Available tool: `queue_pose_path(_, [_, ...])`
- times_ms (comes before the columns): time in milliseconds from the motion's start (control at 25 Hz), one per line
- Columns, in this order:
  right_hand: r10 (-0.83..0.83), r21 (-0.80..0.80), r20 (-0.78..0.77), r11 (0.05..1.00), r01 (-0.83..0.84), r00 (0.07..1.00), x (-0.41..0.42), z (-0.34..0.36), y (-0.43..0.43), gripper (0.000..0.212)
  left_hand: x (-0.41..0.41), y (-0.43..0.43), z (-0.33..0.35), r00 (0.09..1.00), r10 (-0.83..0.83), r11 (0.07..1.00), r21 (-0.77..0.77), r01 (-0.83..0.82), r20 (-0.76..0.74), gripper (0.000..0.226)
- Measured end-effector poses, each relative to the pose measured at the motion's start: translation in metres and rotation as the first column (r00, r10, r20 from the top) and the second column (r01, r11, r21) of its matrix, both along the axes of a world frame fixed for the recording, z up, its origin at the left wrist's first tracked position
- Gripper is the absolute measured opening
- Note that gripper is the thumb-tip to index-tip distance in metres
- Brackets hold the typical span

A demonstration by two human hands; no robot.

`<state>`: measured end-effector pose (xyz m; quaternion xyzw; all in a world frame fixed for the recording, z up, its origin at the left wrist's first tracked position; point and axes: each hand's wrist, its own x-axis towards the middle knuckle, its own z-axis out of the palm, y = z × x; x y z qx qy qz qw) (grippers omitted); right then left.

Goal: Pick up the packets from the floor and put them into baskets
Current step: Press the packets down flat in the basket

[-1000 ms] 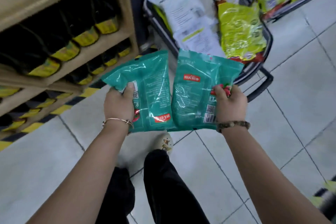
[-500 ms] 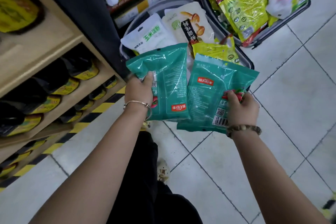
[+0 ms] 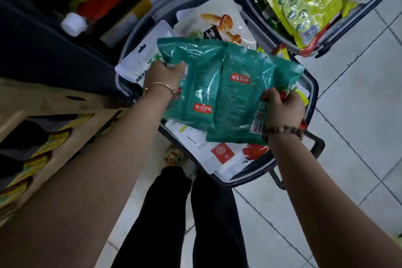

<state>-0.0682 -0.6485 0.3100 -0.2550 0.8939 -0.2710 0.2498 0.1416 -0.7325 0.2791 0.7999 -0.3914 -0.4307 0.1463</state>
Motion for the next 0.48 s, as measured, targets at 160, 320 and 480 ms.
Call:
queue_pose_path(160, [0.000, 0.031, -0.029, 1.000, 0.001, 1.000, -0.004, 0.001, 0.009, 0.040, -0.005, 0.017, 0.004, 0.998, -0.031, 0.996, -0.087, 0.037, 0.063, 0.046])
queue_pose_path(320, [0.299, 0.029, -0.332, 0.951, -0.307, 0.895, 0.002, 0.016, 0.020, 0.064, -0.014, 0.059, 0.017, 0.833, -0.390, 0.887, -0.082, 0.454, 0.393, 0.066])
queue_pose_path(480, [0.719, 0.317, -0.404, 0.690, -0.651, 0.566, 0.026, 0.003, 0.024, 0.068, -0.034, 0.078, 0.008, 0.718, -0.555, 0.781, -0.036, 0.624, 0.420, 0.065])
